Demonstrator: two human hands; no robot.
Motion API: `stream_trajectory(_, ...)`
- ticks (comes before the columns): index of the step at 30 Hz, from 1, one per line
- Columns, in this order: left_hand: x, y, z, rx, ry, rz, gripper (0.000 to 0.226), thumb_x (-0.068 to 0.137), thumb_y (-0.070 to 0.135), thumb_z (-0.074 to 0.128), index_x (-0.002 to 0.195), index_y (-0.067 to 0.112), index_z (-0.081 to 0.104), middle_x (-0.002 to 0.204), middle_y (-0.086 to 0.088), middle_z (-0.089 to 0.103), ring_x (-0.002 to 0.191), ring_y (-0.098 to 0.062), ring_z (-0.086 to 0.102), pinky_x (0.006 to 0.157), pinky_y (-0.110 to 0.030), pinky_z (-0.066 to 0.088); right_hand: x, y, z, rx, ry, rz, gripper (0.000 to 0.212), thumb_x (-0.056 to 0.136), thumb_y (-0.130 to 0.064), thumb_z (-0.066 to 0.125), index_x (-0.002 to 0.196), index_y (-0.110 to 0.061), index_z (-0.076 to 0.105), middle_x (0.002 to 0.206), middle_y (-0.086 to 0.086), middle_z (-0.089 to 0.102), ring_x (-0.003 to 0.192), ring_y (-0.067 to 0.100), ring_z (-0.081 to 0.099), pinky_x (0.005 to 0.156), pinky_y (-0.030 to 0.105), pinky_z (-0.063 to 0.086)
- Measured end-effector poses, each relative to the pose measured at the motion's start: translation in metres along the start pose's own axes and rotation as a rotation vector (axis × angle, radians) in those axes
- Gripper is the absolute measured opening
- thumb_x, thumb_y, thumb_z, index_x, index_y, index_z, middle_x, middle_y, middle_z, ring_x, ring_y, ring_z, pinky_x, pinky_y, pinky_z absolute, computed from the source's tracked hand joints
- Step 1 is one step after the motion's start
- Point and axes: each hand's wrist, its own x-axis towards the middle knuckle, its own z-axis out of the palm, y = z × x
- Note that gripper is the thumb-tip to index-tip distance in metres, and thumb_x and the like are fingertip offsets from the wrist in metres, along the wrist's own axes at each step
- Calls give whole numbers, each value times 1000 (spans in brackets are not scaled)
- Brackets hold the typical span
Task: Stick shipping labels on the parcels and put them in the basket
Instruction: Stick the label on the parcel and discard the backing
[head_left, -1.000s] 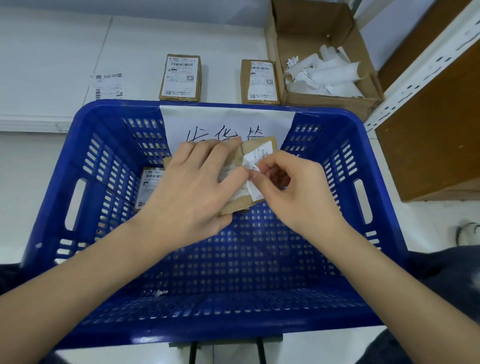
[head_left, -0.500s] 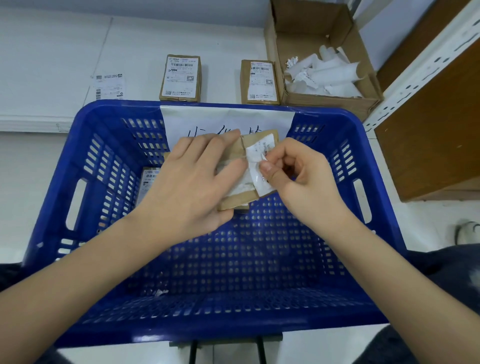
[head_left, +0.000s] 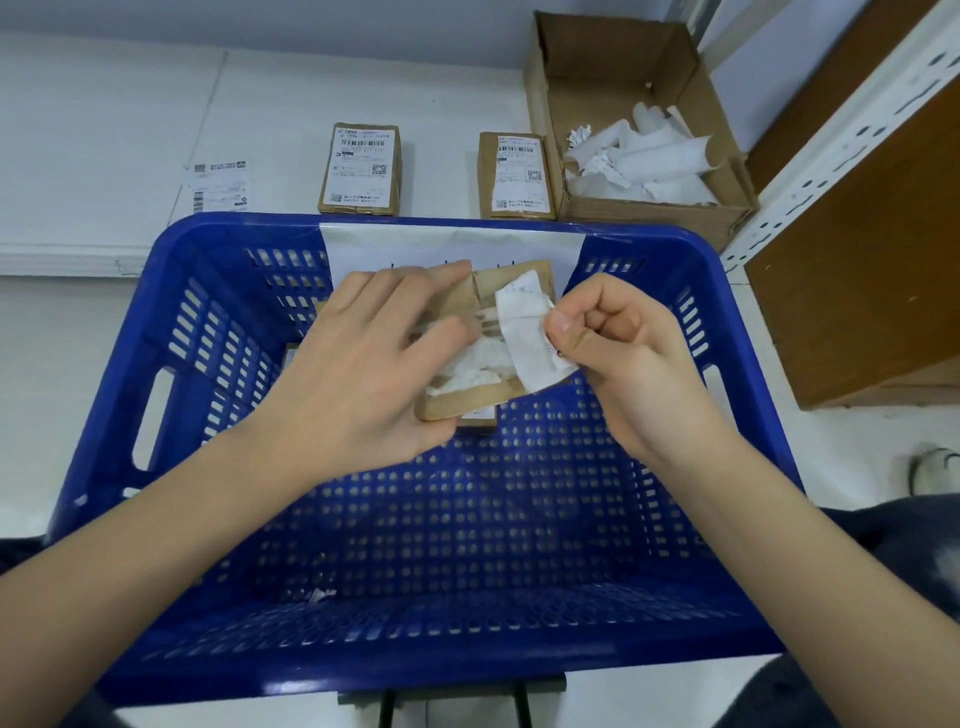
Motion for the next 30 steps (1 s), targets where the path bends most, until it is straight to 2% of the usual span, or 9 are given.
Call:
stream_trajectory(6, 0, -5, -7, 2, 10, 12, 52, 76, 49, 56, 115, 16, 46, 132, -23, 52, 103, -35, 52, 83, -41, 35, 3, -4, -6, 306, -43, 76, 23, 79, -6, 54, 63, -19, 64, 69, -1, 58, 69, 13, 51, 67, 23, 44)
stream_trajectory(10, -1, -9, -9, 20, 2, 32, 62, 74, 48, 56, 131, 25, 46, 133, -23, 50, 108, -33, 47, 85, -42, 35, 6, -8, -10, 341, -71, 128, 22, 81, -8, 53, 64, -18, 63, 73, 0, 58, 71, 14, 52, 68, 27, 43)
stream_trajectory(13, -2, -11, -8, 43, -28, 28, 65, 74, 50, 57, 134, 29, 44, 133, -23, 48, 110, -34, 46, 86, -42, 34, 8, -18, -18, 114, -95, 122, 10, 81, -12, 55, 78, -12, 64, 78, 2, 62, 75, 14, 57, 71, 25, 48)
stream_trajectory(16, -2, -11, -8, 85, -53, 36, 65, 73, 49, 54, 134, 31, 44, 132, -23, 47, 107, -34, 45, 84, -43, 34, 7, -22, -23, -154, -21, 127, 6, 86, -13, 61, 85, -10, 67, 81, 11, 63, 77, 17, 57, 77, 29, 48)
stream_trajectory(22, -3, -7, -3, 118, -107, 34, 66, 68, 48, 54, 132, 31, 46, 131, -21, 49, 104, -36, 48, 82, -44, 37, 4, -17, -17, -687, 68, -70, 6, 89, -10, 62, 85, -11, 65, 72, 1, 62, 65, 8, 54, 63, 16, 47)
stream_trajectory(24, -2, -5, -2, 117, -118, 34, 67, 67, 48, 53, 132, 31, 46, 129, -20, 50, 102, -36, 50, 81, -43, 37, 3, -8, -14, -925, 104, -185, 7, 90, -11, 58, 85, -8, 62, 71, 1, 59, 67, 12, 53, 60, 23, 46)
stream_trajectory(26, -1, -1, -2, 110, -127, 23, 67, 68, 49, 49, 133, 32, 45, 127, -20, 51, 100, -37, 52, 79, -42, 38, 3, 3, -9, -1179, 172, -422, 11, 87, -8, 53, 79, -2, 57, 67, 7, 55, 63, 21, 50, 52, 35, 41)
stream_trajectory(28, 0, 0, -2, 116, -134, 19, 67, 68, 50, 47, 133, 33, 44, 126, -20, 52, 98, -37, 53, 77, -43, 39, 5, 11, -5, -1341, 200, -594, 9, 76, 3, 59, 70, -1, 53, 60, 11, 52, 55, 26, 47, 48, 28, 29)
stream_trajectory(30, 0, 0, -3, 135, -139, 29, 67, 67, 49, 49, 132, 32, 45, 126, -20, 52, 97, -38, 54, 76, -42, 39, 7, 16, -2, -1438, 239, -641, 27, 59, 15, 70, 67, -3, 51, 56, 11, 49, 50, 24, 43, 51, 26, 22)
